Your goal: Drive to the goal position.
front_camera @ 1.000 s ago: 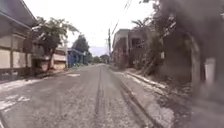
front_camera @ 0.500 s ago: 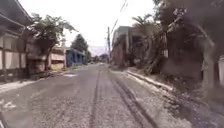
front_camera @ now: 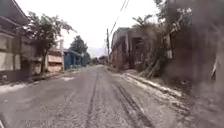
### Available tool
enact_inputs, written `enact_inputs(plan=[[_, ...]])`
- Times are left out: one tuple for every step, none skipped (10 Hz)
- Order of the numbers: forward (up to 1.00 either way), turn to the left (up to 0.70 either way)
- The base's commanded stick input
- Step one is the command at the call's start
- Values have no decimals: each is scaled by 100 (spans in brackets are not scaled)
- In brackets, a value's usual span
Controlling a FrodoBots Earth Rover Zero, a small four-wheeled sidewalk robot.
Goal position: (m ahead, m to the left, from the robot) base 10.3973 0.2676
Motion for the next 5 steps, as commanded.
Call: enact_inputs(plan=[[70, 0], [70, 0], [70, 0], [70, 0], [70, 0]])
